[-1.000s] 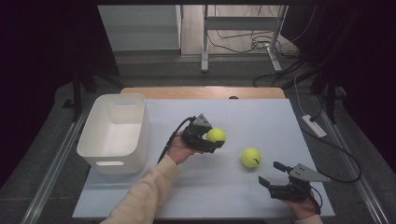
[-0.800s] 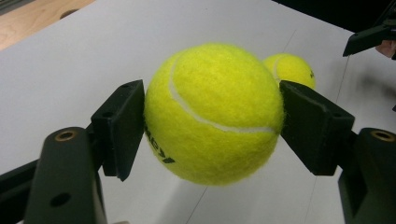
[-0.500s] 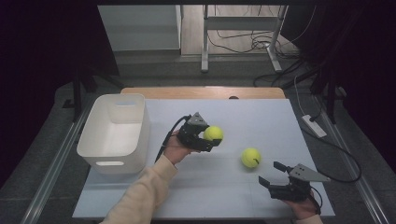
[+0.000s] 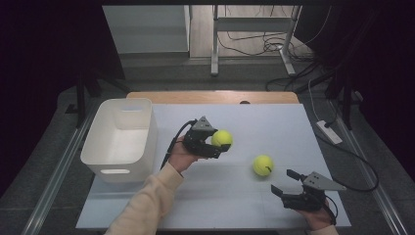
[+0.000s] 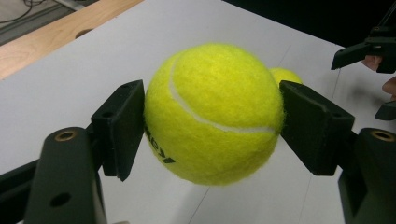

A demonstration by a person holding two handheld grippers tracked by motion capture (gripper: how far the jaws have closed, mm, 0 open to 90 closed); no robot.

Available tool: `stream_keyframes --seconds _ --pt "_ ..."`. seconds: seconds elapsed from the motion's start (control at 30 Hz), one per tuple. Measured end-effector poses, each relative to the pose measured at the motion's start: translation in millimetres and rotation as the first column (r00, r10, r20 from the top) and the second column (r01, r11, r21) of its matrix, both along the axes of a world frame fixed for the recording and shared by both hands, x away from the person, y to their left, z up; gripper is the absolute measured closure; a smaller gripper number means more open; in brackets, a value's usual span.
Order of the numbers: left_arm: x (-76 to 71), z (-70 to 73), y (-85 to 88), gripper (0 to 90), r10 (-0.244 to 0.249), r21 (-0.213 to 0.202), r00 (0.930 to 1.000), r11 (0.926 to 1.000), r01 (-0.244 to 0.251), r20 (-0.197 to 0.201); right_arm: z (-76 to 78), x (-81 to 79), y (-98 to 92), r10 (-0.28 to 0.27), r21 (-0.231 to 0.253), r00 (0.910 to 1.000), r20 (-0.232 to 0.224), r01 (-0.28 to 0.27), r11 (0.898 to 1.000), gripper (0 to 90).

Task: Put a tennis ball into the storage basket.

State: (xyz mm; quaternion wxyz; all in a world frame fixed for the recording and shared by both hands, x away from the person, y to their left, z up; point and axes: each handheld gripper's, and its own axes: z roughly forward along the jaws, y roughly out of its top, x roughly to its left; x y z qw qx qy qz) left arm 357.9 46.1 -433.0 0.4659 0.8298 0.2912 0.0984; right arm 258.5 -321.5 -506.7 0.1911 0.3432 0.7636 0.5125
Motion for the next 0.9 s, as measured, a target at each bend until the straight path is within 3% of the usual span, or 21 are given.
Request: stream_keyframes --seconds 0.9 --pt "-13.7 26.7 26.2 27.7 0.031 -0.048 0.9981 0.9984 -0.028 0.053 1.3 -0.3 2.1 0.002 0.009 1.0 0.004 -0.002 1.0 13.3"
